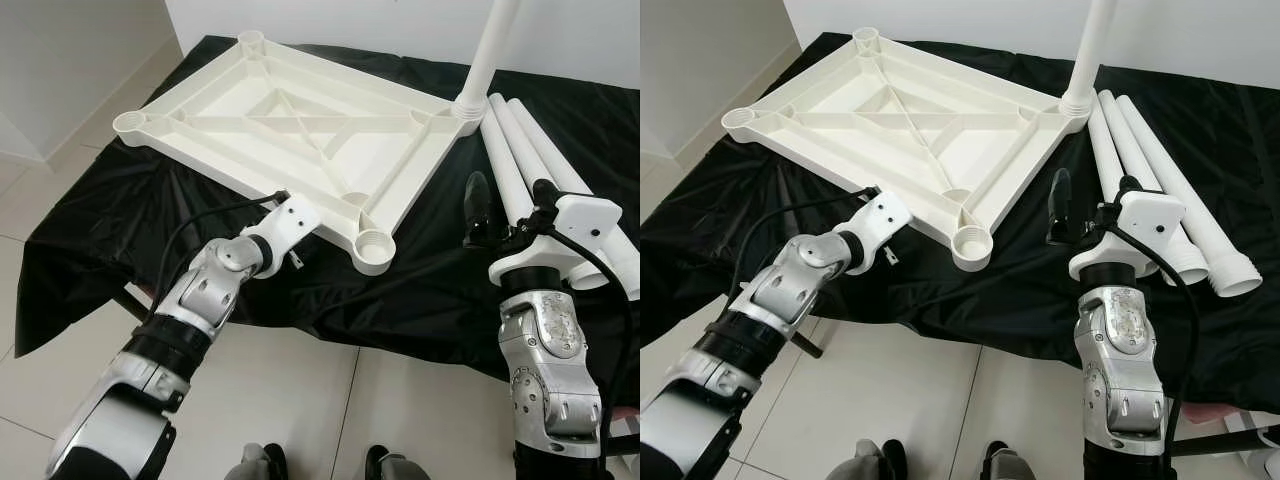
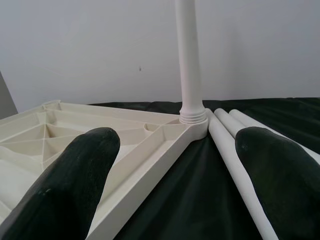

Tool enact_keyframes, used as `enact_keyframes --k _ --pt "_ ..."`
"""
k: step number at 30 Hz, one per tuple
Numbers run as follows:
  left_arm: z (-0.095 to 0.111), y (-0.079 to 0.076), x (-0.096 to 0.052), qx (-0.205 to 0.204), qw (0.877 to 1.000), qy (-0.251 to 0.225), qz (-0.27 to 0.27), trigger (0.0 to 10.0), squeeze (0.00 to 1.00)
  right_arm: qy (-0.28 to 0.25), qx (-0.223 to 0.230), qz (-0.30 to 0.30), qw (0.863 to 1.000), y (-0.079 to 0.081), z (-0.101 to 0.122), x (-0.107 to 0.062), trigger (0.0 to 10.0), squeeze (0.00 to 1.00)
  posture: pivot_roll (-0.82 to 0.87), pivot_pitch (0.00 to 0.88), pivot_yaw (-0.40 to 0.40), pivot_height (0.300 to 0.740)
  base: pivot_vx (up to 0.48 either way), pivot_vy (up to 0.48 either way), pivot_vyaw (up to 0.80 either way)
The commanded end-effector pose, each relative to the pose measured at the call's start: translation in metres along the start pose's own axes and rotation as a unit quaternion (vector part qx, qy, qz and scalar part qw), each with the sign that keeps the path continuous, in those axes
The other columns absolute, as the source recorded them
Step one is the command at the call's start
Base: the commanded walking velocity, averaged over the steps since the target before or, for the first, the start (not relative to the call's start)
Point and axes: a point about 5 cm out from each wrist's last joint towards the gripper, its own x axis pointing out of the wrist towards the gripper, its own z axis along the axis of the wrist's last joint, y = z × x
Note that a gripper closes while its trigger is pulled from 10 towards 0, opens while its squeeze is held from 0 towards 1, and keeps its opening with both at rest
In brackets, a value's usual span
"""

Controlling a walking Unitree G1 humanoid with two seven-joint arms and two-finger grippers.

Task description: Building children table

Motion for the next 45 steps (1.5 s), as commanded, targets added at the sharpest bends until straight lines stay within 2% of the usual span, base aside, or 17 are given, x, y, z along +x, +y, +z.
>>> enact_keyframes --k 1,7,10,15,17,18,19,21,26,28,31,34,38,41,45 --pt "-0.008 -0.002 0.003 0.018 1.0 0.021 0.007 10.0 0.0 0.0 0.001 0.001 1.0 0.001 0.003 -0.003 10.0 0.0 -0.14 0.221 0.066 0.74 0.0 0.0 0.0" --pt "0.001 0.008 0.002 0.048 0.999 0.004 0.003 10.0 0.0 0.003 -0.001 0.0 1.0 0.0 0.003 -0.004 10.0 0.0 -0.14 0.228 0.067 0.74 0.0 0.0 0.0" --pt "0.023 0.023 -0.013 0.064 0.995 -0.059 -0.056 10.0 0.0 0.005 0.0 0.003 1.0 0.002 0.003 -0.005 10.0 0.0 -0.14 0.241 0.071 0.74 0.0 0.0 0.0" --pt "0.033 0.032 -0.024 0.084 0.988 -0.094 -0.089 10.0 0.0 0.007 0.001 0.004 1.0 0.001 0.003 -0.004 10.0 0.0 -0.13 0.251 0.069 0.74 0.0 0.0 0.0" --pt "0.033 0.032 -0.024 0.084 0.988 -0.094 -0.089 10.0 0.0 0.007 0.001 0.004 1.0 0.001 0.003 -0.004 10.0 0.0 -0.13 0.251 0.069 0.74 0.0 0.0 0.0" --pt "0.034 0.034 -0.025 0.101 0.986 -0.097 -0.091 10.0 0.0 0.007 0.001 0.005 1.0 0.002 0.003 -0.004 10.0 0.0 -0.13 0.253 0.068 0.74 0.0 0.0 0.0" --pt "0.034 0.034 -0.025 0.101 0.986 -0.097 -0.091 10.0 0.0 0.007 0.001 0.005 1.0 0.002 0.003 -0.004 10.0 0.0 -0.13 0.253 0.068 0.74 0.0 0.0 0.0" --pt "0.033 0.037 -0.02 0.106 0.987 -0.091 -0.081 10.0 0.0 0.008 0.002 0.006 1.0 0.002 0.004 -0.003 10.0 0.0 -0.13 0.264 0.068 0.74 0.0 0.0 0.0" --pt "0.031 0.036 -0.011 0.109 0.988 -0.081 -0.069 10.0 0.0 0.008 0.002 0.006 1.0 0.002 0.004 -0.002 10.0 0.0 -0.13 0.266 0.067 0.74 0.0 0.0 0.0" --pt "0.025 0.033 -0.003 0.118 0.989 -0.065 -0.062 10.0 0.0 0.008 0.001 0.005 1.0 0.002 0.005 -0.002 10.0 0.0 -0.14 0.27 0.066 0.74 0.0 0.0 0.0" --pt "0.023 0.032 -0.001 0.128 0.988 -0.06 -0.061 10.0 0.0 0.009 0.001 0.005 1.0 0.002 0.005 -0.002 10.0 0.0 -0.14 0.269 0.067 0.74 0.0 0.0 0.0" --pt "0.011 0.022 0.007 0.166 0.982 -0.035 -0.077 10.0 0.0 0.01 0.0 0.005 1.0 0.002 0.006 -0.003 10.0 0.0 -0.14 0.265 0.068 0.74 0.0 0.0 0.0" --pt "0.008 0.018 0.01 0.182 0.979 -0.03 -0.083 10.0 0.0 0.01 0.0 0.006 1.0 0.002 0.006 -0.003 10.0 0.0 -0.15 0.261 0.064 0.74 0.0 0.0 0.0" --pt "-0.001 0.01 0.013 0.202 0.972 -0.016 -0.118 10.0 0.0 0.01 -0.001 0.009 1.0 0.003 0.006 -0.002 10.0 0.0 -0.15 0.256 0.062 0.74 0.0 0.0 0.0" --pt "-0.004 0.008 0.013 0.208 0.968 -0.018 -0.137 10.0 0.0 0.01 -0.002 0.008 1.0 0.002 0.007 -0.002 10.0 0.0 -0.15 0.256 0.066 0.74 0.0 0.0 0.0"
